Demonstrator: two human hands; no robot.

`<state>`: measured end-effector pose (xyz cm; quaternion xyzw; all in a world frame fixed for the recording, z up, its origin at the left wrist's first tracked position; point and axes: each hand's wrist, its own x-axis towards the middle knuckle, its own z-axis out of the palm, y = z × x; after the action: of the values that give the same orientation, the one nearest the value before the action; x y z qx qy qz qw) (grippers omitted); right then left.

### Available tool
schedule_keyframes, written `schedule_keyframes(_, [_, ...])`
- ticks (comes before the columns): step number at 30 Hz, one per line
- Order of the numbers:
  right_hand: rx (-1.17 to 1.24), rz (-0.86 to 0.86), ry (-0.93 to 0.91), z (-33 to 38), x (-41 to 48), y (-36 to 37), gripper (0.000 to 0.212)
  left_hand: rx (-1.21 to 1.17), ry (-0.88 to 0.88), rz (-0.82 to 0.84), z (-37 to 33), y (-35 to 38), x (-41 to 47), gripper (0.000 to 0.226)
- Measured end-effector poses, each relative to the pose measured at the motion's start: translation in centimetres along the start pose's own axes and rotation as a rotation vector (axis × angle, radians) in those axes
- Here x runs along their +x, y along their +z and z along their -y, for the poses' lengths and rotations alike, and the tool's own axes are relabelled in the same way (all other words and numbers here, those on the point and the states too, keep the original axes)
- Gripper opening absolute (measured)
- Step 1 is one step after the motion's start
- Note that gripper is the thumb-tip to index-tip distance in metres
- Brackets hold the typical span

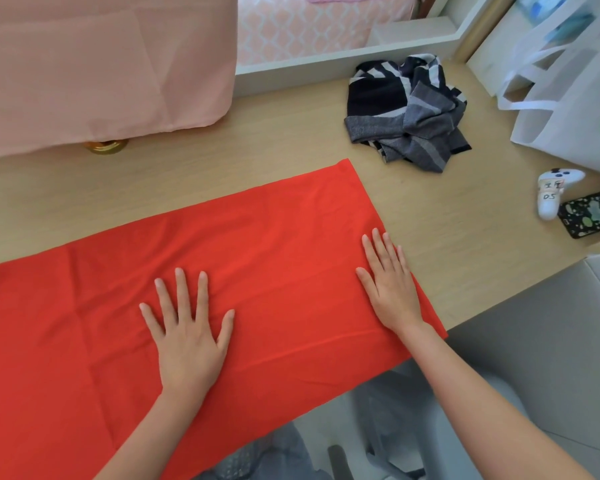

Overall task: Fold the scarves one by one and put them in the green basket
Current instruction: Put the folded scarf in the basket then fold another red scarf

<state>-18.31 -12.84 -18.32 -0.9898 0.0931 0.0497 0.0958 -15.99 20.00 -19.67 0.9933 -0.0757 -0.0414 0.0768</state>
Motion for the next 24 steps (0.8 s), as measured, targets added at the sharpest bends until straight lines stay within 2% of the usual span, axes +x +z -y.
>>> schedule_keyframes(3, [0.085, -0.027, 0.045, -1.6, -1.6, -0.6, 0.062, 0.002, -0.003, -0.005, 0.0, 0.0, 0.0, 0.074])
schedule_keyframes(6, [0.05, -0.03, 0.093, -4.1, -4.8, -0.5, 0.064, 0.002, -0.005, -0.012, 0.0, 0.1, 0.1, 0.074])
schedule_keyframes(10, [0.179, -0.132, 0.345, -6.4, -7.2, -0.7, 0.075, 0.008, -0.005, -0.031, 0.1, 0.3, 0.0, 0.074])
schedule_keyframes(11, [0.228, -0.182, 0.4, -6.4, -7.1, -1.1, 0.071, 0.008, -0.002, -0.031, 0.1, 0.3, 0.0, 0.074])
schedule_keyframes(13, [0.296, -0.239, 0.463, -6.1, -6.3, -2.0, 0.05, -0.001, -0.004, -0.029, 0.0, 0.5, 0.1, 0.074])
schedule_keyframes(15, [0.387, -0.204, 0.483, -5.8, -4.8, -2.4, 0.035, -0.02, -0.007, -0.037, 0.1, 0.4, 0.2, 0.074])
schedule_keyframes(17, [0.435, -0.16, 0.496, -5.5, -3.4, -2.7, 0.038, -0.033, 0.019, -0.076, -0.2, -0.1, 0.1, 0.072])
schedule_keyframes(21, [0.355, -0.185, 0.401, -5.0, -2.8, -2.2, 0.035, -0.037, 0.181, -0.108, -2.1, -0.3, -0.7, 0.065])
schedule_keyframes(24, [0.5, -0.152, 0.41, -5.3, -1.9, -2.6, 0.026, -0.05, 0.151, -0.074, -3.3, 0.5, -1.0, 0.064])
